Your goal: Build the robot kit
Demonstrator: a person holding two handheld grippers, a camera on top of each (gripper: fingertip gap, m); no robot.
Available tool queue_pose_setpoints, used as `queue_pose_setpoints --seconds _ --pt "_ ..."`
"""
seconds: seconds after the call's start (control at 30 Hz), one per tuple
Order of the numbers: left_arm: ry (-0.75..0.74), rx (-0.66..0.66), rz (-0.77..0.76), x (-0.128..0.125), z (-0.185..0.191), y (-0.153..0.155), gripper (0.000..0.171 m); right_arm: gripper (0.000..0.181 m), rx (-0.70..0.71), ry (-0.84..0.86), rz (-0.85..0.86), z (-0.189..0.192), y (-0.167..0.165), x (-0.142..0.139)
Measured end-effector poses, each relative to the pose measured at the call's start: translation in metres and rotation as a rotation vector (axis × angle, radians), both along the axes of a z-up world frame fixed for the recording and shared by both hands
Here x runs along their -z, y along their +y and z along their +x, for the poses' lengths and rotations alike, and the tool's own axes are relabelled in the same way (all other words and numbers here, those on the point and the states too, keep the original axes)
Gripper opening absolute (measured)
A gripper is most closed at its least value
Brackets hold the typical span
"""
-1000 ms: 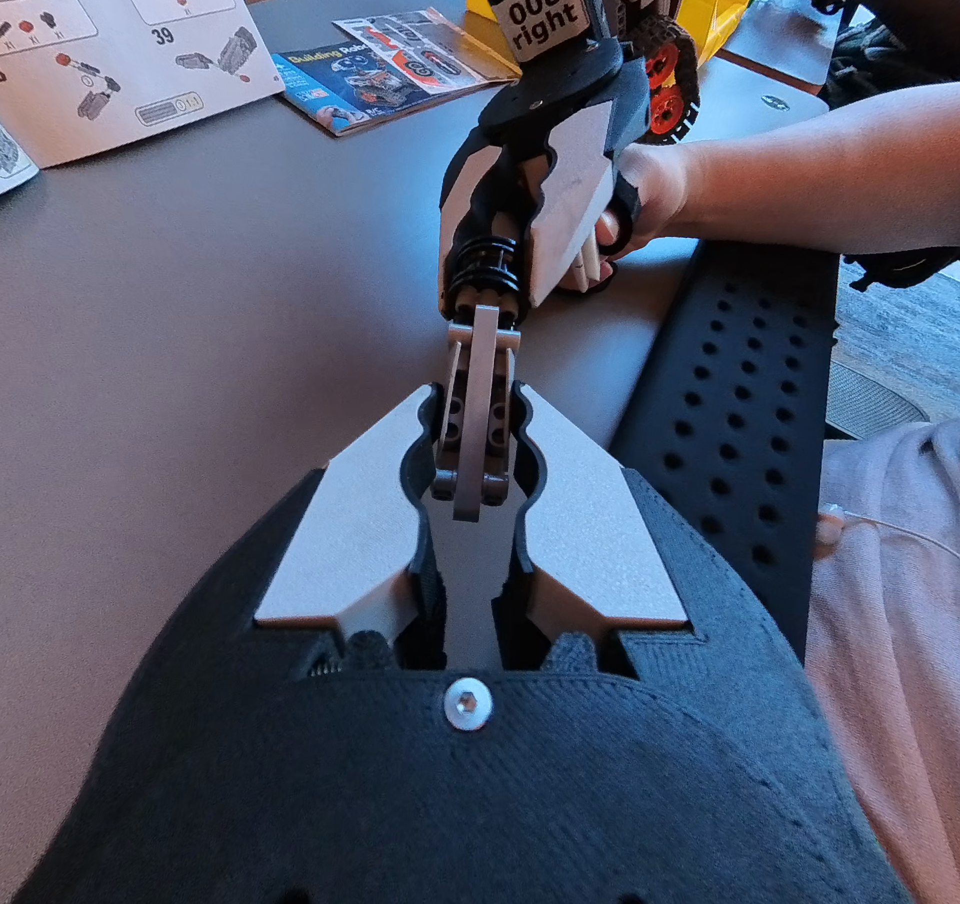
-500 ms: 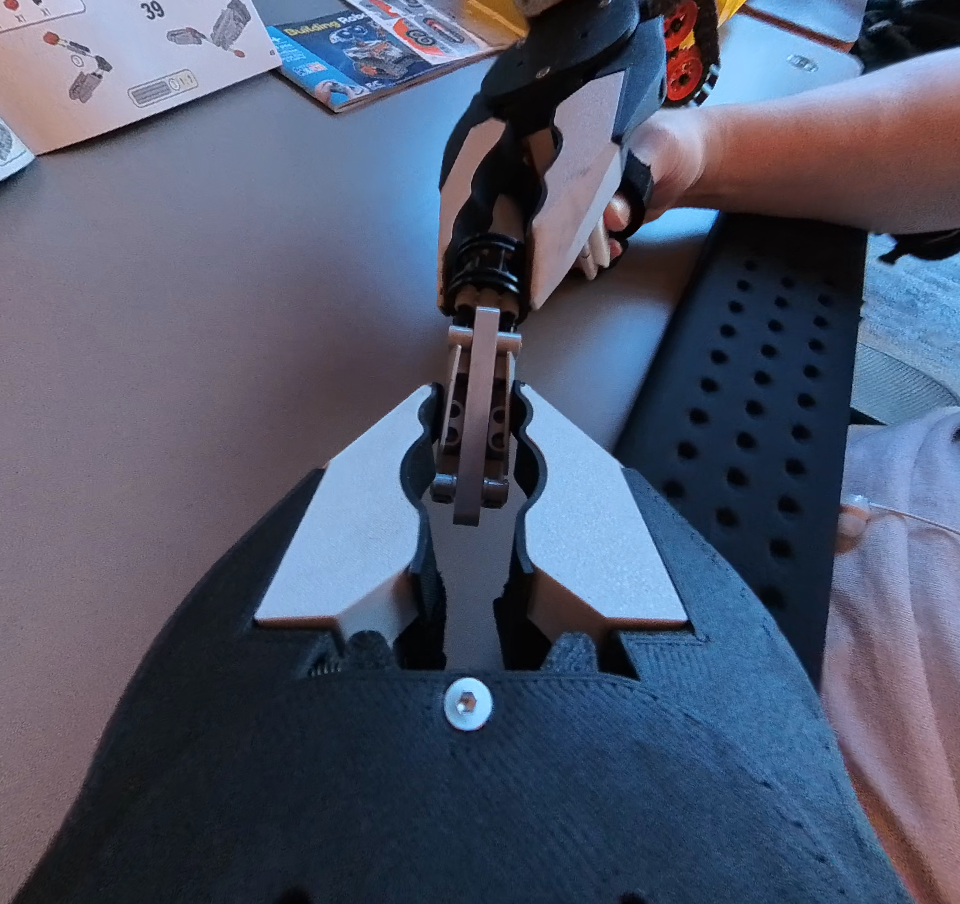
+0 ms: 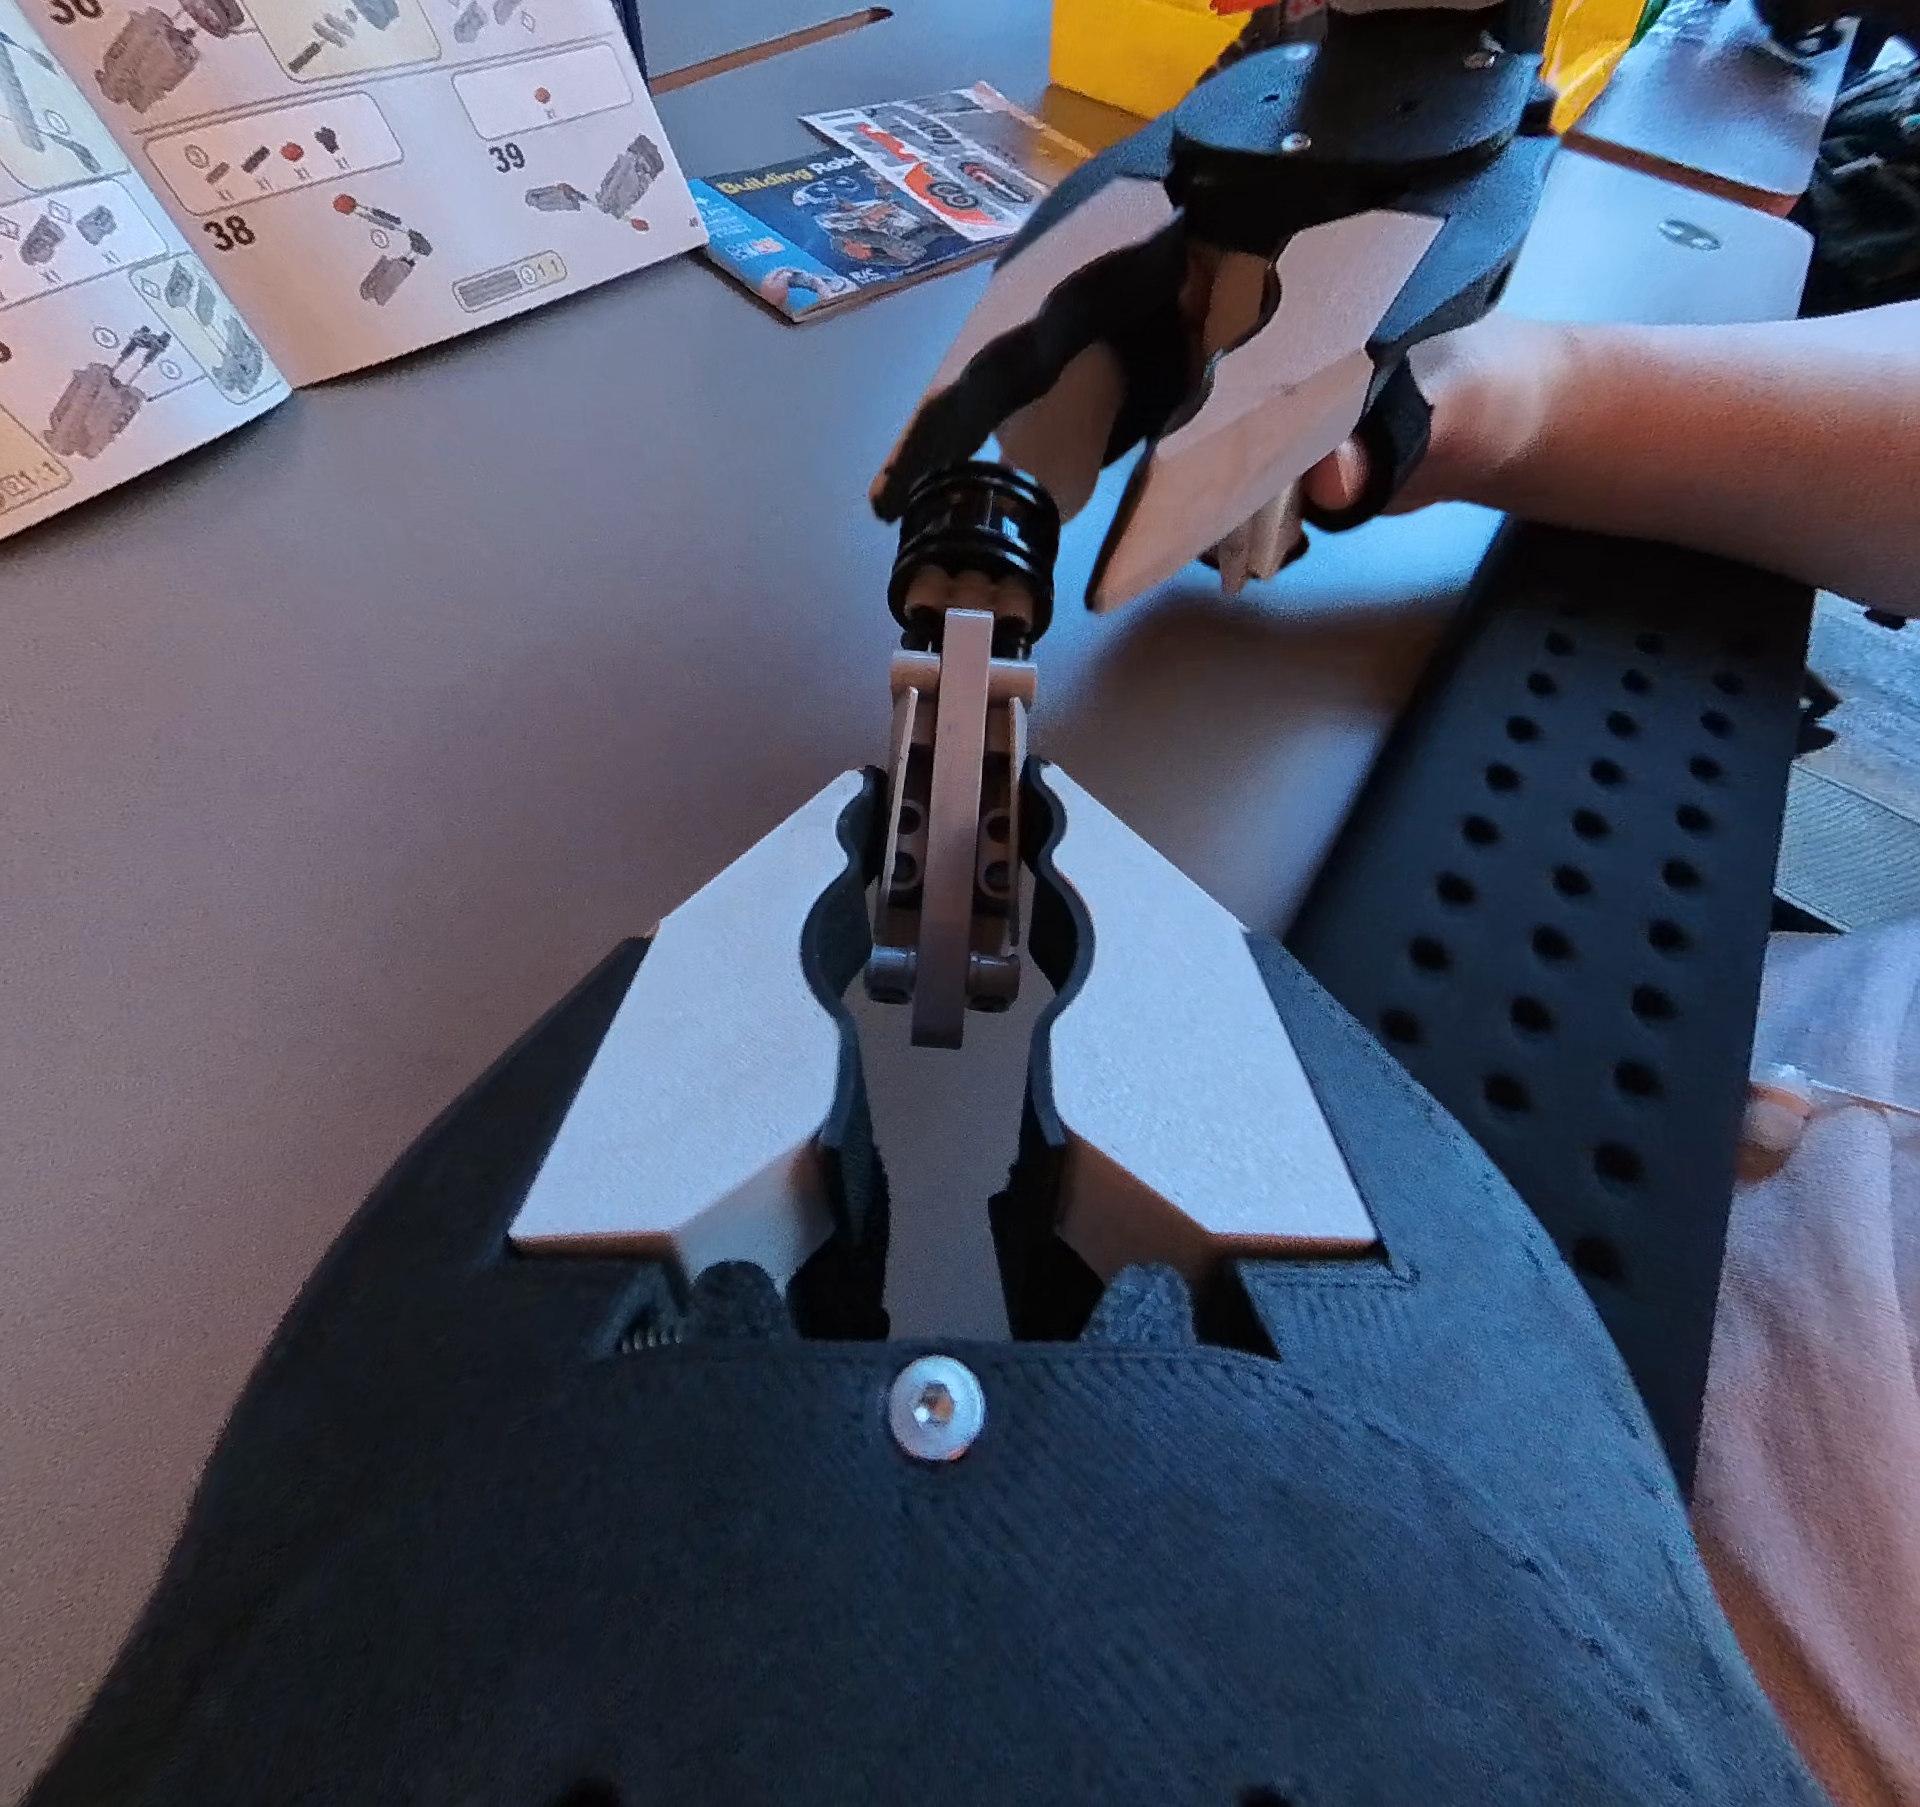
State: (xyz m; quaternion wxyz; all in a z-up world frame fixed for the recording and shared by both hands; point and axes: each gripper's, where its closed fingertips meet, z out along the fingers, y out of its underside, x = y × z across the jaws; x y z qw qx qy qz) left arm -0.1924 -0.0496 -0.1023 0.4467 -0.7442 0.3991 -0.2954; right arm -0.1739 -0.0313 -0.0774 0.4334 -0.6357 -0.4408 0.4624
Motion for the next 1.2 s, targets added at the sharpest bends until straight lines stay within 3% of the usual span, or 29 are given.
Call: queue_pose_setpoints --seconds 0.13,0.27,0.43,1.2 --pt "-0.007 0.069 -0.009 0.000 0.002 -0.008 0.024 0.020 -0.101 0.018 0.024 0.021 -0.008 -0.006" --pt "0.031 0.131 0.007 0.004 0.006 -0.016 0.024 0.020 -0.172 0.026 0.005 0.031 -0.021 -0.002" --pt "0.053 0.169 0.011 0.007 0.010 -0.021 0.024 0.007 -0.203 -0.023 0.064 0.028 -0.028 0.003" --pt "0.060 0.212 0.025 0.007 0.013 -0.028 0.024 0.004 -0.235 -0.016 0.021 0.025 -0.034 0.005"
